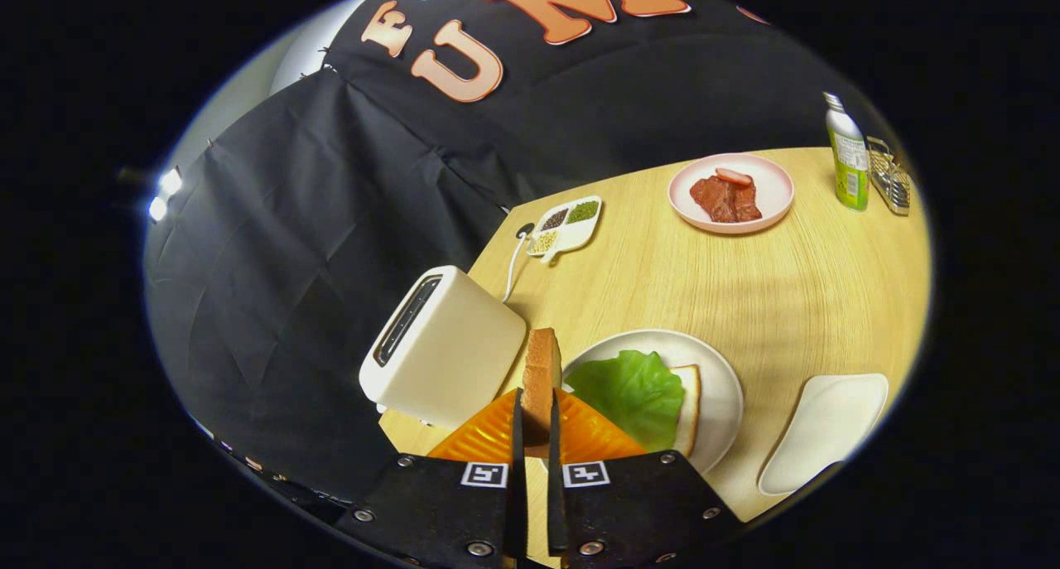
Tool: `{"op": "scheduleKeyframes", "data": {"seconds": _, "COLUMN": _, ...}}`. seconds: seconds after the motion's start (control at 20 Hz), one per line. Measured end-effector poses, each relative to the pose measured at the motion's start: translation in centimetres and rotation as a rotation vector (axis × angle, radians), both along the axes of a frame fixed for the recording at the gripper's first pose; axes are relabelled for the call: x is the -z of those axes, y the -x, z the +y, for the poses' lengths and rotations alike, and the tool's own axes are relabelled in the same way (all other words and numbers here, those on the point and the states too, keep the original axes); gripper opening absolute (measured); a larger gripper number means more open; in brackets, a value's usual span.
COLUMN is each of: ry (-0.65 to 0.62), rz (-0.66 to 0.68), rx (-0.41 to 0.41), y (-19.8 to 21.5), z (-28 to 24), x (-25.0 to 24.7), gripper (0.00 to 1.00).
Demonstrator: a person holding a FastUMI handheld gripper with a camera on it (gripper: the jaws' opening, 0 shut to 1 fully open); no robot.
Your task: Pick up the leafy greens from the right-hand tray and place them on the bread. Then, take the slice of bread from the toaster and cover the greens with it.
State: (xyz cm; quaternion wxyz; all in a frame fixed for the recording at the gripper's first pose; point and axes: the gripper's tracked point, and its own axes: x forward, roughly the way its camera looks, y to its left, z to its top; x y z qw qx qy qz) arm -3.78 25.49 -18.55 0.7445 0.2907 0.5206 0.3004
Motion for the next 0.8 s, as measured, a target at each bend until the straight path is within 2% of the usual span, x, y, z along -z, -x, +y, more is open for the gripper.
{"op": "scheduleKeyframes", "data": {"seconds": 0.15, "ry": 0.011, "rz": 0.023, "rx": -0.024, "y": 0.9, "z": -0.3, "x": 2.1, "gripper": 0.10}}
{"op": "scheduleKeyframes", "data": {"seconds": 0.35, "ry": 0.049, "rz": 0.025, "rx": 0.009, "y": 0.8, "z": -1.8, "x": 4.2, "gripper": 0.10}}
{"op": "scheduleKeyframes", "data": {"seconds": 0.55, "ry": 0.063, "rz": 0.012, "rx": 0.006, "y": 1.2, "z": -2.7, "x": 5.1, "gripper": 0.11}}
{"op": "scheduleKeyframes", "data": {"seconds": 0.75, "ry": 0.136, "rz": -0.057, "rx": 0.028, "y": 0.4, "z": -4.0, "x": 6.0, "gripper": 0.19}}
{"op": "scheduleKeyframes", "data": {"seconds": 0.8, "ry": 0.167, "rz": -0.096, "rx": 0.032, "y": 0.0, "z": -4.6, "x": 6.0, "gripper": 0.24}}
